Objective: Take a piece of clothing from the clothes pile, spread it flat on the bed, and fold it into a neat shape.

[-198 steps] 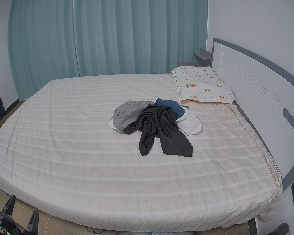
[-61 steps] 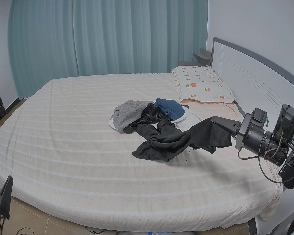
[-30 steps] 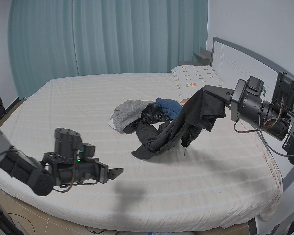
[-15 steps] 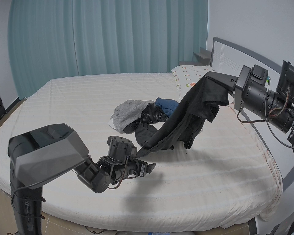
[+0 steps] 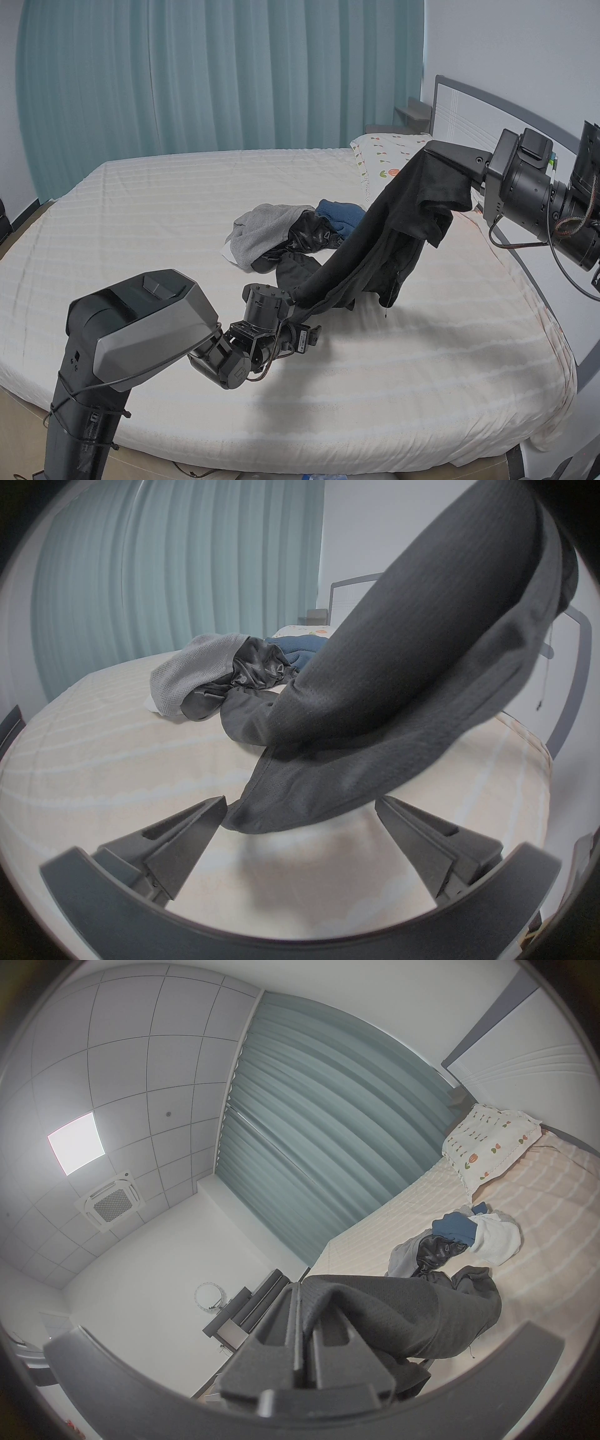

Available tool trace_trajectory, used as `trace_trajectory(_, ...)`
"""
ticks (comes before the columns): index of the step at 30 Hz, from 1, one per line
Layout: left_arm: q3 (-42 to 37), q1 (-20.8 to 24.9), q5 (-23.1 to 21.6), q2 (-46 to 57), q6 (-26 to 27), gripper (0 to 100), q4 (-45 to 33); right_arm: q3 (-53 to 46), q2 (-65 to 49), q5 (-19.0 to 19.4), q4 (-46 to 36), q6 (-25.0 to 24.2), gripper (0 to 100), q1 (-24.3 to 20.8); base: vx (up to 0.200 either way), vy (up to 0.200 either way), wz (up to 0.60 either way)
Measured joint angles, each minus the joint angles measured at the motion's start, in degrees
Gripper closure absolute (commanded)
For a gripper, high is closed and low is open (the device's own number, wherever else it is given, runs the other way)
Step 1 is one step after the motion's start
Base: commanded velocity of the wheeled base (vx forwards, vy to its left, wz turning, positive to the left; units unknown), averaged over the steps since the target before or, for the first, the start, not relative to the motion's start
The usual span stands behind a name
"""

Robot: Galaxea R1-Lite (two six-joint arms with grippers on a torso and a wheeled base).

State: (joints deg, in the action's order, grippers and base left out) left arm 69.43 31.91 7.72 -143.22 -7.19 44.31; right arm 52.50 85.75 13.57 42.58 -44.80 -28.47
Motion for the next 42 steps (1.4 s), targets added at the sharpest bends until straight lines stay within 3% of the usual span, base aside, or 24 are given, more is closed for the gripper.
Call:
trace_trajectory(14, -1.4, -0.5, 0.3, 1.3, -13.4, 100, -1.0, -0.7, 1.1, 0.3, 0.1, -0.1, 100, 1.2, 0.000, 0.000, 0.00)
trace_trajectory(21, -4.3, -0.4, -2.1, 14.9, -21.1, 100, -9.8, -0.5, 3.8, 0.3, 0.1, 0.1, 100, 2.5, 0.000, 0.000, 0.00)
trace_trajectory(25, -3.5, -0.8, -5.2, 25.4, -24.6, 100, -19.0, 1.3, 6.6, -0.2, 0.2, 1.2, 100, 3.9, 0.000, 0.000, 0.00)
trace_trajectory(32, 1.0, -2.8, -8.2, 39.8, -27.7, 100, -32.9, 11.5, 11.6, -4.8, 0.2, 4.0, 100, 6.8, 0.000, 0.000, 0.00)
trace_trajectory(37, 1.5, -3.9, -8.7, 45.0, -28.6, 100, -34.9, 16.3, 14.2, -8.1, 0.9, 6.3, 100, 7.8, 0.000, 0.000, 0.00)
trace_trajectory(42, -1.5, -4.5, -9.0, 47.4, -31.1, 100, -34.5, 13.1, 17.2, -11.3, 5.4, 8.1, 100, 8.2, 0.000, 0.000, 0.00)
